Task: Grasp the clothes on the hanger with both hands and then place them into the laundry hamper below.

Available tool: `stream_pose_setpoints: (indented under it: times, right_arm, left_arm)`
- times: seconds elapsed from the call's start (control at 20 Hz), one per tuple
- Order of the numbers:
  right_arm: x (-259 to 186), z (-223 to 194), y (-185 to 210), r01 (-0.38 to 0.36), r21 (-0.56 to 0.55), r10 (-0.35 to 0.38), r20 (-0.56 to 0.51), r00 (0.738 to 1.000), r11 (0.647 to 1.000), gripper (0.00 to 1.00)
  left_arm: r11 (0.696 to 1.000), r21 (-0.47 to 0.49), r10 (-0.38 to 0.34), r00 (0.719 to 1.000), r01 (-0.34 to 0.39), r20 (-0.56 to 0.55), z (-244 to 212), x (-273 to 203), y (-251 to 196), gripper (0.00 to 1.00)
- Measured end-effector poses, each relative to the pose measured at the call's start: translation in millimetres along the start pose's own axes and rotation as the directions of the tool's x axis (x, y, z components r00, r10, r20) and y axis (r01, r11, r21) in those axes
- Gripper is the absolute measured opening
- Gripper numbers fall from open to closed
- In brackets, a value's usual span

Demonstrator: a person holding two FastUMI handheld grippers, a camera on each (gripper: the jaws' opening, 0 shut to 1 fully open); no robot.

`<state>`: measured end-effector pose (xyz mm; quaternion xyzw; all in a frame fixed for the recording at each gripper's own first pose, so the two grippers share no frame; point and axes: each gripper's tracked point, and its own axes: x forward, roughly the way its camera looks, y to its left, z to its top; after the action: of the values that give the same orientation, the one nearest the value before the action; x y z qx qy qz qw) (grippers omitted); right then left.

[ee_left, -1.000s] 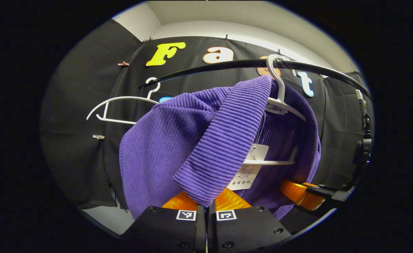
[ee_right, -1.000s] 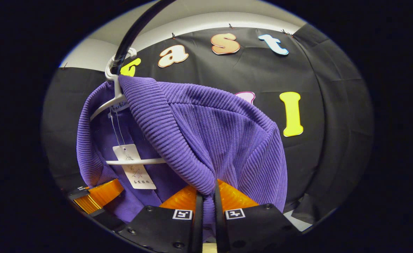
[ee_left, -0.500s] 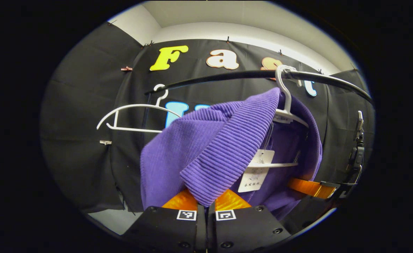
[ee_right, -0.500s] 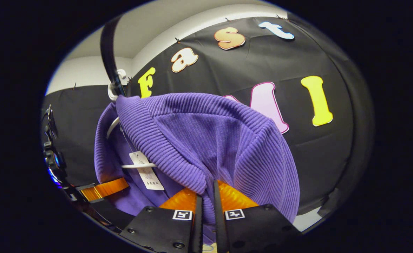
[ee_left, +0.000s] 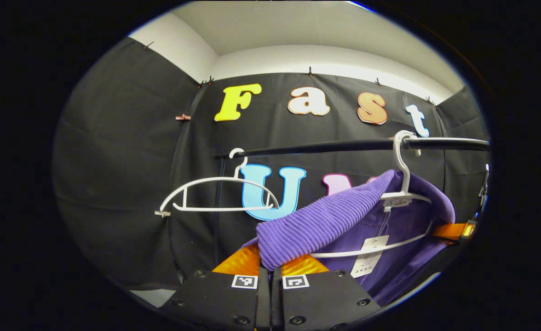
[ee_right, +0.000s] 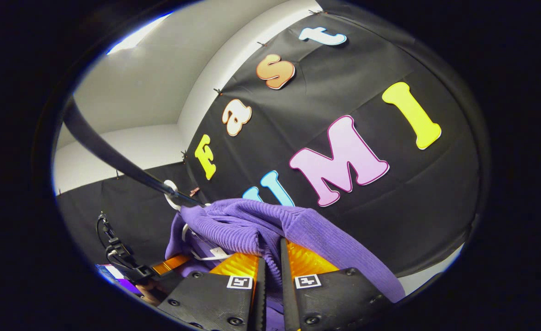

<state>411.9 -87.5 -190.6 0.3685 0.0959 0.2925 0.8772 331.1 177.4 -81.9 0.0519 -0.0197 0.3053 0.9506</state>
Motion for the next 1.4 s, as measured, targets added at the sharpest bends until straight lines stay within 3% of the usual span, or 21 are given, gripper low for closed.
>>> stream_pose_setpoints:
  times: [0.1, 0.3, 0.45, 0.6, 0.9, 1.0, 1.15, 1.25, 1.4]
  right_arm:
    - [4.9, -1.6, 22.9, -0.048, 0.020, 0.048, -0.011, 0.999, 0.999, 0.18]
    - [16.3, -4.0, 63.0, -0.166, 0.083, 0.168, -0.017, 0.986, 0.983, 0.18]
    - [26.4, -1.4, 77.1, -0.211, 0.108, 0.214, -0.009, 0.977, 0.971, 0.18]
    - [33.5, -3.8, 88.6, -0.243, 0.153, 0.246, -0.004, 0.969, 0.958, 0.18]
    - [36.4, 29.4, 87.1, -0.263, 0.186, 0.253, 0.078, 0.964, 0.947, 0.18]
    - [35.6, 29.3, 91.4, -0.273, 0.177, 0.262, 0.080, 0.962, 0.946, 0.18]
    - [33.8, 32.6, 91.5, -0.275, 0.189, 0.264, 0.086, 0.961, 0.943, 0.18]
    - [34.0, 36.1, 86.7, -0.264, 0.192, 0.249, 0.097, 0.964, 0.945, 0.18]
    - [32.5, 40.2, 80.8, -0.244, 0.179, 0.228, 0.102, 0.968, 0.953, 0.18]
  left_arm:
    - [0.997, 0.063, 0.042, 0.998, -0.044, 0.036, 14.9, 3.5, 21.5, 0.06]
    - [0.991, 0.075, 0.103, 0.992, -0.108, 0.075, 40.8, 15.2, 61.6, 0.06]
    - [0.991, 0.086, 0.102, 0.995, -0.103, 0.018, 26.5, 37.0, 80.6, 0.07]
    - [0.995, 0.061, 0.082, 0.991, -0.076, -0.104, -18.6, 55.4, 88.5, 0.05]
    - [0.996, -0.083, -0.037, 0.964, 0.015, -0.263, -94.9, 50.5, 48.4, 0.06]
    - [0.987, -0.150, -0.107, 0.942, 0.062, -0.319, -117.3, 49.8, 29.8, 0.06]
    - [0.969, -0.239, -0.151, 0.925, 0.068, -0.349, -135.8, 53.9, 21.5, 0.06]
    - [0.940, -0.333, -0.218, 0.891, 0.080, -0.399, -154.3, 47.5, 6.9, 0.05]
    - [0.948, -0.304, -0.220, 0.885, 0.095, -0.410, -166.3, 30.4, -11.3, 0.06]
